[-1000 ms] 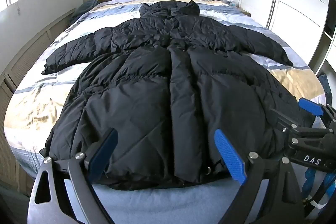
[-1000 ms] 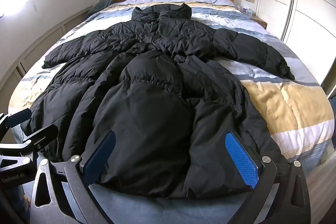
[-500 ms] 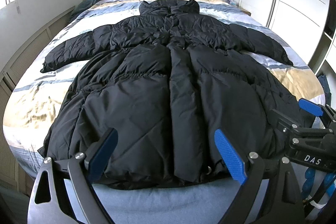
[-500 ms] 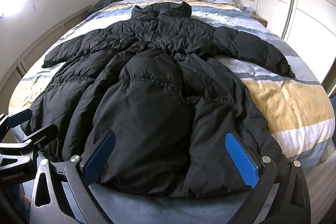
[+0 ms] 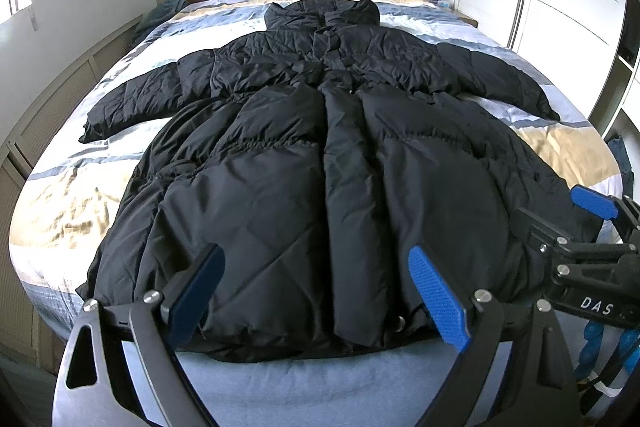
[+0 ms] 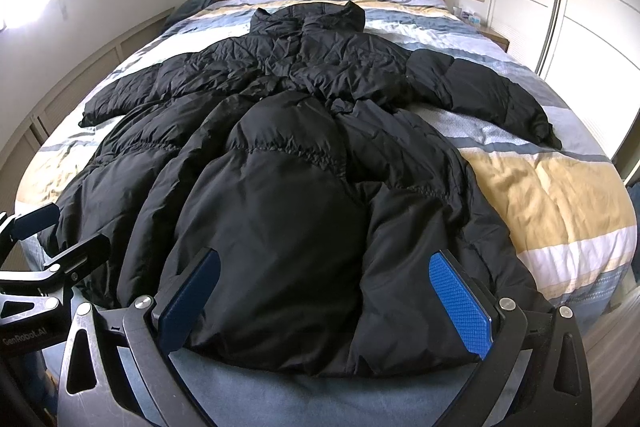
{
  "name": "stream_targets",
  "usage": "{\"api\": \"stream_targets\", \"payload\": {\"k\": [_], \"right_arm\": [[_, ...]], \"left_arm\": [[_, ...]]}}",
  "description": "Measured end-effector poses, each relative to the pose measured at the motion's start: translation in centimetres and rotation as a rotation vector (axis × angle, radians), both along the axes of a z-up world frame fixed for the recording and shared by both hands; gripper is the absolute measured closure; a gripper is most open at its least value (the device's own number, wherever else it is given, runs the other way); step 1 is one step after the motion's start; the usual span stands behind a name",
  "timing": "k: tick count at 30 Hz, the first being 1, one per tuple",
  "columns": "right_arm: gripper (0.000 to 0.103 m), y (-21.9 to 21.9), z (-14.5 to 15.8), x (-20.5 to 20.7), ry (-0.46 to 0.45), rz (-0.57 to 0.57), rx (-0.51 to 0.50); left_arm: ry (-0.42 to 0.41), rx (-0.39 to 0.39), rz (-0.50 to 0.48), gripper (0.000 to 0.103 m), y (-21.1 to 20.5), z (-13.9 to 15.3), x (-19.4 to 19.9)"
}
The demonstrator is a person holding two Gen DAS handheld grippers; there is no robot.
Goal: Fold large clothes
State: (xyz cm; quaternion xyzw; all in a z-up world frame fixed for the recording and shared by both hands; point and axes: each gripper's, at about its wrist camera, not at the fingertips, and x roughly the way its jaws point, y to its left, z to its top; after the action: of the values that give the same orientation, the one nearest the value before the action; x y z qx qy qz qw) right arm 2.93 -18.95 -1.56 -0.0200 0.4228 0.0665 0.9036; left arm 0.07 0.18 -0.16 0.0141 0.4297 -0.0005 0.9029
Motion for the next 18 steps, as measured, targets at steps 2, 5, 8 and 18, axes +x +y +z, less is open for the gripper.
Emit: {"api": "stream_targets", "payload": {"k": [2,5,8,18], "right_arm": [[0.001,0.07,-0.01,-0.03,0.000,0.000,-0.002],[0.001,0.07,-0.02,-0.10,0.002,-0.001,-0.004],[0.001,0.07,-0.07,-0.09,0.002,0.000,-0.005],[0.001,0.27,-0.04,0.14,0.022,-0.002,-0.020]], "left_arm": [[0.000,0.000,0.001,0.009,0.00,0.03,-0.01],[-0.002,-0.006,-0.002,0.009,0.04,-0.07,-0.09],[0.002,-0.009,-0.004,0.009,0.10,-0.20,-0.21],[0.024,-0.027,-0.008,0.009,0.83,-0.52,0.14]]}}
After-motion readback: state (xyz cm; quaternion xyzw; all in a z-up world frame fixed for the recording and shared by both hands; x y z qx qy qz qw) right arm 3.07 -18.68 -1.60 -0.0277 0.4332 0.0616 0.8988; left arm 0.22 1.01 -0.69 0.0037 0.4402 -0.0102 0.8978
